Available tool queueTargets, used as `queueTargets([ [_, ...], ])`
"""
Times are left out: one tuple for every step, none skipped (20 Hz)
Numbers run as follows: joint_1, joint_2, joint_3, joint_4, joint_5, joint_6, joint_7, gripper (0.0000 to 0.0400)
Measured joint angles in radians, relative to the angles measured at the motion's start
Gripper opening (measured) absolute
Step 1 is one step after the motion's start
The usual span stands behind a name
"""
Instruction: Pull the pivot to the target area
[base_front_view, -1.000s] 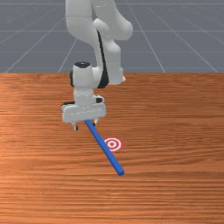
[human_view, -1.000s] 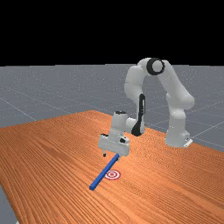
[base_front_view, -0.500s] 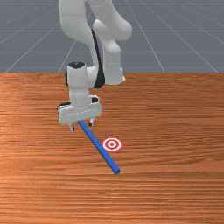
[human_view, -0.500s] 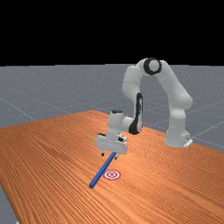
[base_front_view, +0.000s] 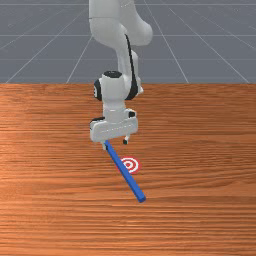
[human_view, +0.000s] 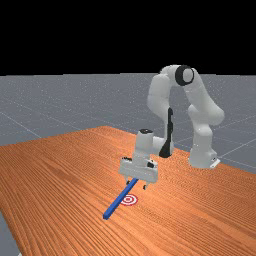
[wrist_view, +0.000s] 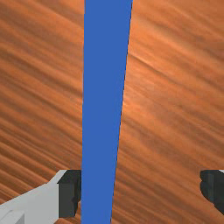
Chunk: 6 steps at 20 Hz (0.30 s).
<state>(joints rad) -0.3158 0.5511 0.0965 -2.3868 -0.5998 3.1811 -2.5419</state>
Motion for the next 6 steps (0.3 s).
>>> queueTargets([
  [0.024, -0.002, -0.008, -0.002, 0.001, 0.002, 0.010, 0.0397],
  [0.055, -0.003, -0.019, -0.005, 0.003, 0.005, 0.025, 0.0396],
  [0.084, -0.004, -0.025, -0.006, 0.003, 0.006, 0.035, 0.0395],
  [0.123, -0.006, -0.039, -0.008, 0.010, 0.008, 0.056, 0.0396],
  [0.156, -0.007, -0.051, -0.009, 0.015, 0.009, 0.074, 0.0397],
  [0.196, -0.009, -0.074, -0.011, 0.031, 0.012, 0.108, 0.0397],
])
